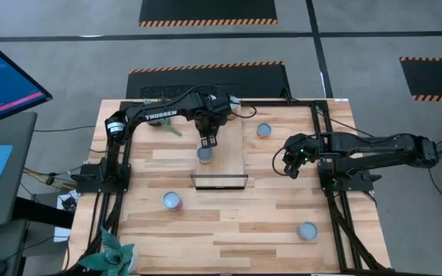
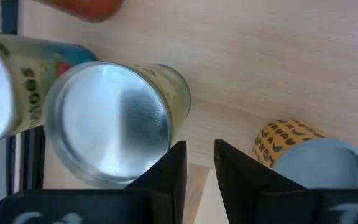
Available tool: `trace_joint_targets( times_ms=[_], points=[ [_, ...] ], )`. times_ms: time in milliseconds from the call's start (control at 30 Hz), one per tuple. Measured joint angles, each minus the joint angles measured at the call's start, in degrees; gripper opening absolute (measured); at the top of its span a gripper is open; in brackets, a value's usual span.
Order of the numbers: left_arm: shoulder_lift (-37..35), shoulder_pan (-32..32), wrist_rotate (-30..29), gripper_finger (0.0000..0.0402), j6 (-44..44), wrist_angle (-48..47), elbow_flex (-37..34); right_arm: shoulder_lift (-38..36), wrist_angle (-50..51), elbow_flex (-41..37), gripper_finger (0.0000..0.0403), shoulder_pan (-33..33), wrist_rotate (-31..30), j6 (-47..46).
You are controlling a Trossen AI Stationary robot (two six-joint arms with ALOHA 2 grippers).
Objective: Pick and place cans onto a shelf
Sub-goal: Put the canned pears on the shelf, then put the canned pineapple ring on the shelf
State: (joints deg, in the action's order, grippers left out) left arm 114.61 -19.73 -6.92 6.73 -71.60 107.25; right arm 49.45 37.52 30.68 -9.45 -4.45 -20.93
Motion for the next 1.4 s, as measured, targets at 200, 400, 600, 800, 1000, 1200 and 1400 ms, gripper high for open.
trace_joint_targets(
  times_ms=[200, 400, 600, 800, 1000, 1200, 1400],
  points=[
    [-0.1, 1.0, 3.1, 0.0073, -5.0, -4.3, 9.6, 0.0, 0.0, 0.0, 0.0069, 0.0, -0.2, 0.0],
    [-0.5, 4.4, 4.3, 0.0073, -4.8, -19.0, 18.1, 0.0, -7.5, 0.0, 0.0069, -0.1, -6.9, -2.4],
    [-4.6, 7.2, 0.4, 0.0073, -3.9, -17.9, 12.6, 1.0, -23.0, 0.0, 0.0069, -0.9, -13.8, -1.7],
    [-12.2, 6.9, -0.8, 0.0073, -4.0, -17.3, -1.5, 4.3, -31.7, 0.1, 0.0069, -6.3, -14.6, 0.3],
    [-23.7, 6.0, -1.5, 0.0073, -5.5, -4.4, -20.1, 8.8, -33.6, 0.2, 0.0069, -11.3, -11.2, 0.5],
    [-35.1, 4.4, -2.7, 0.0073, -8.5, 8.9, -36.0, 16.5, -33.0, 5.9, 0.0069, -14.9, -7.5, 4.1],
    [-42.6, 2.0, -4.1, 0.0073, -8.6, 20.4, -46.8, 24.6, -24.7, 15.0, 0.0069, -17.3, -7.4, 8.3]
  ],
)
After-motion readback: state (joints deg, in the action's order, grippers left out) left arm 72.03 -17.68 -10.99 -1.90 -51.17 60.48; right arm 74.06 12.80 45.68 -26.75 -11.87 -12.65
